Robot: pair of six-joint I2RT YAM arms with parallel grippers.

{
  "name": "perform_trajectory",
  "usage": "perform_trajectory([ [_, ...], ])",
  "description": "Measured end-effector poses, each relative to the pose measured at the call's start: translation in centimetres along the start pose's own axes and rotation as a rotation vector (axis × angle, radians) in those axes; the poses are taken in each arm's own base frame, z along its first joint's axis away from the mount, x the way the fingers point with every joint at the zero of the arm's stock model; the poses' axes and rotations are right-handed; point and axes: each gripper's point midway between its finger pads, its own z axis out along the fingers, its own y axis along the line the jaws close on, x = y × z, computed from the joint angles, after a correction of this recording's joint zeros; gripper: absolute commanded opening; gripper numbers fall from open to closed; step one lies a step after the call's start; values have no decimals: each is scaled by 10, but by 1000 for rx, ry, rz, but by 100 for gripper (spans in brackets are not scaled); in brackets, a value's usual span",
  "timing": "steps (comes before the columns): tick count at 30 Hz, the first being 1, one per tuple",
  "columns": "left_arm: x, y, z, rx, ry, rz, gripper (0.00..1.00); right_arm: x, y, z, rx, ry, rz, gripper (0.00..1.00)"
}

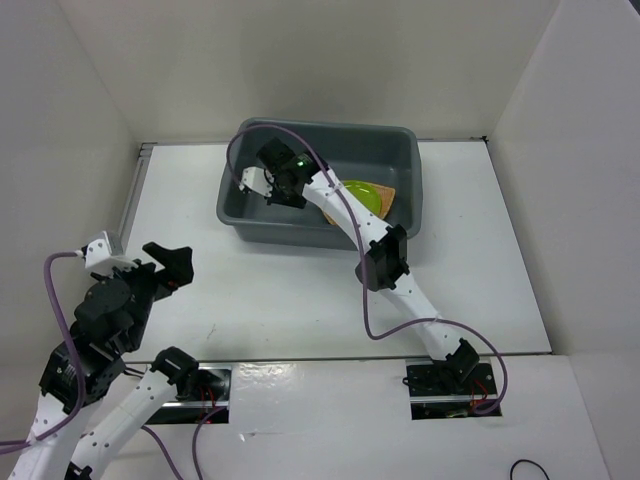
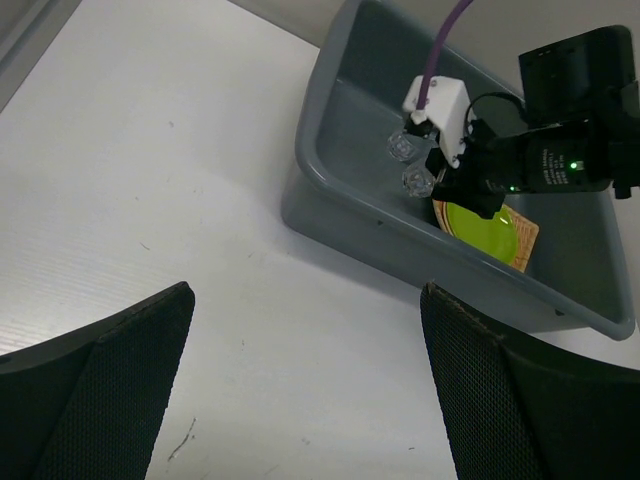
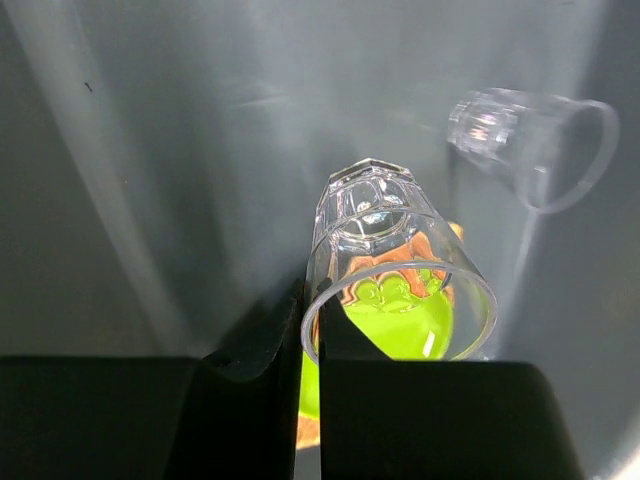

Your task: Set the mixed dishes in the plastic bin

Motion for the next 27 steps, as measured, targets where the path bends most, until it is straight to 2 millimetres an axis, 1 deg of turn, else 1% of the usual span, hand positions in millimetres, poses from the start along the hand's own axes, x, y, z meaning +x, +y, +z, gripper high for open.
perform_trajectory([
  [3, 1, -1, 2, -2, 7, 4, 100, 5, 8, 14, -26, 25, -9, 0],
  [5, 2, -1, 2, -2, 9, 5, 100, 8, 11, 18, -38, 36, -15, 0],
  [6, 2, -1, 2, -1, 9, 5, 100, 9, 13, 19, -42, 39, -15, 0],
  [8, 2, -1, 2, -1, 9, 5, 100, 10, 14, 21, -48, 44, -16, 4],
  [9, 2, -1, 2, -1, 9, 5, 100, 10, 15, 22, -50, 44, -16, 9],
  [14, 1, -1, 2, 0, 8, 4, 100, 9, 16, 22, -56, 39, -13, 12],
  [15, 1, -2, 2, 0, 7, 4, 100, 9, 16, 22, -56, 39, -11, 13],
  [16, 1, -2, 2, 0, 7, 4, 100, 9, 16, 22, -55, 40, -8, 20],
  [18, 1, -2, 2, 0, 7, 4, 100, 8, 15, 20, -49, 35, 0, 28],
  [19, 1, -2, 2, 0, 8, 4, 100, 6, 13, 18, -43, 28, 5, 35],
  [22, 2, -2, 3, -2, 10, 6, 100, -3, 7, 3, -15, -3, 19, 39],
  [24, 2, -2, 3, -2, 11, 6, 100, -9, 3, -12, 7, -23, 24, 40],
  [27, 2, -2, 3, -2, 11, 6, 100, -23, -3, -44, 47, -71, 32, 42],
])
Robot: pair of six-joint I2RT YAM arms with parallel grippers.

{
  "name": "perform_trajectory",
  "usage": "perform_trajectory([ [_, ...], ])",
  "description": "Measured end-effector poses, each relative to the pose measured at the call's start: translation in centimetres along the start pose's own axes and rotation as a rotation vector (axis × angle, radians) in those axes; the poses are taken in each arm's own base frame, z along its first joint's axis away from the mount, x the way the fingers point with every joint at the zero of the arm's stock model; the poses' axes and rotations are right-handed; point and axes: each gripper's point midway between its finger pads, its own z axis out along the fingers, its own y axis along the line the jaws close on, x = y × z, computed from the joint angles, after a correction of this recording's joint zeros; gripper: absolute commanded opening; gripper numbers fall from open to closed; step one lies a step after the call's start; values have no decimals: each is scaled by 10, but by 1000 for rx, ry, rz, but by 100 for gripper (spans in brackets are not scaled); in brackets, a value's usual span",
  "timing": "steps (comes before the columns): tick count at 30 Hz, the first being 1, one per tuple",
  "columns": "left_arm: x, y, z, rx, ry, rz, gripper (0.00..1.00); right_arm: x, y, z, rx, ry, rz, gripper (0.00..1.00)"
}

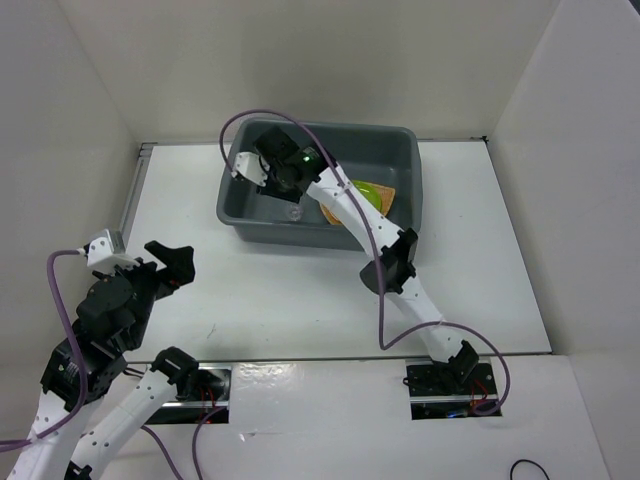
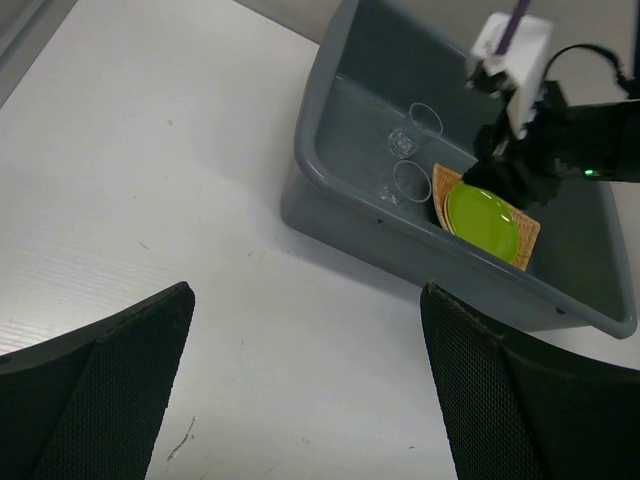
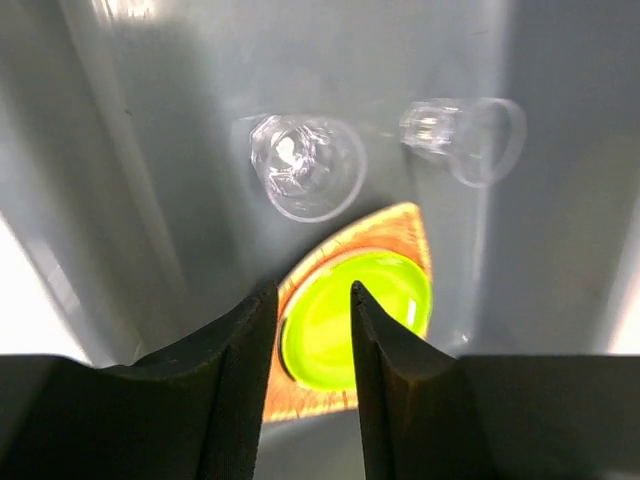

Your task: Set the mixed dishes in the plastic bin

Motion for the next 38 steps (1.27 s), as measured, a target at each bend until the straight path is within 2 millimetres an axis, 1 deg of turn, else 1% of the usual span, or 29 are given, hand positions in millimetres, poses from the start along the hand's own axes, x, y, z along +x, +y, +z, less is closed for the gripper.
perform_trajectory([
  [1, 0, 0, 0, 0, 0, 0, 100, -5, -3, -11, 18, -16, 10, 42],
  [2, 0, 0, 0, 0, 0, 0, 100, -9, -8, -24, 42, -34, 21, 53],
  [4, 0, 0, 0, 0, 0, 0, 100, -20, -22, -50, 104, -84, 74, 66],
  [5, 0, 0, 0, 0, 0, 0, 100, -27, -31, -66, 146, -124, 108, 72],
  [6, 0, 0, 0, 0, 0, 0, 100, -31, -40, -82, 182, -157, 144, 81],
  [8, 0, 0, 0, 1, -1, -1, 100, -32, -56, -121, 239, -220, 254, 89],
  [9, 0, 0, 0, 1, -1, -1, 100, -28, -65, -142, 269, -245, 311, 92],
  [11, -1, 0, -1, 3, -3, -2, 100, -10, -87, -194, 361, -276, 426, 96],
  [12, -1, 0, -1, 3, -4, -3, 100, -2, -94, -219, 400, -290, 465, 99],
  [13, -1, 0, -1, 4, -5, -4, 100, 11, -100, -248, 444, -302, 508, 99],
  [14, -1, 0, -1, 5, -6, -5, 100, 24, -103, -273, 484, -306, 539, 99],
  [15, -1, 0, -2, 5, -6, -5, 100, 41, -103, -302, 524, -307, 571, 99],
  [16, -2, 0, -2, 7, -7, -5, 100, 57, -101, -326, 561, -309, 596, 99],
  [18, -3, 0, -4, 12, -13, -9, 100, 94, -96, -364, 618, -296, 644, 99],
  [20, -4, 0, -5, 19, -19, -14, 100, 147, -91, -394, 697, -241, 714, 99],
  [21, -4, 1, -6, 22, -21, -15, 100, 176, -87, -402, 739, -190, 755, 99],
  [22, -4, 0, -6, 24, -21, -14, 100, 200, -79, -406, 763, -135, 784, 99],
  [23, -3, 0, -6, 25, -20, -13, 100, 220, -67, -410, 779, -95, 800, 99],
  [27, -3, 0, -6, 28, -19, 0, 100, 267, -16, -402, 736, 10, 805, 99],
  [29, -3, 0, -6, 30, -19, 3, 100, 294, 1, -401, 766, 64, 830, 99],
  [31, -3, 0, -6, 33, -18, 3, 100, 320, 23, -401, 801, 102, 852, 99],
  [33, -3, -1, -6, 37, -17, 3, 100, 340, 45, -405, 855, 99, 871, 99],
  [35, -3, -1, -6, 39, -16, 3, 100, 355, 66, -405, 904, 89, 883, 99],
  [37, -2, -2, -7, 41, -15, 2, 100, 365, 85, -405, 937, 73, 886, 99],
  [38, -2, -2, -7, 41, -14, 2, 100, 367, 90, -402, 949, 66, 887, 99],
])
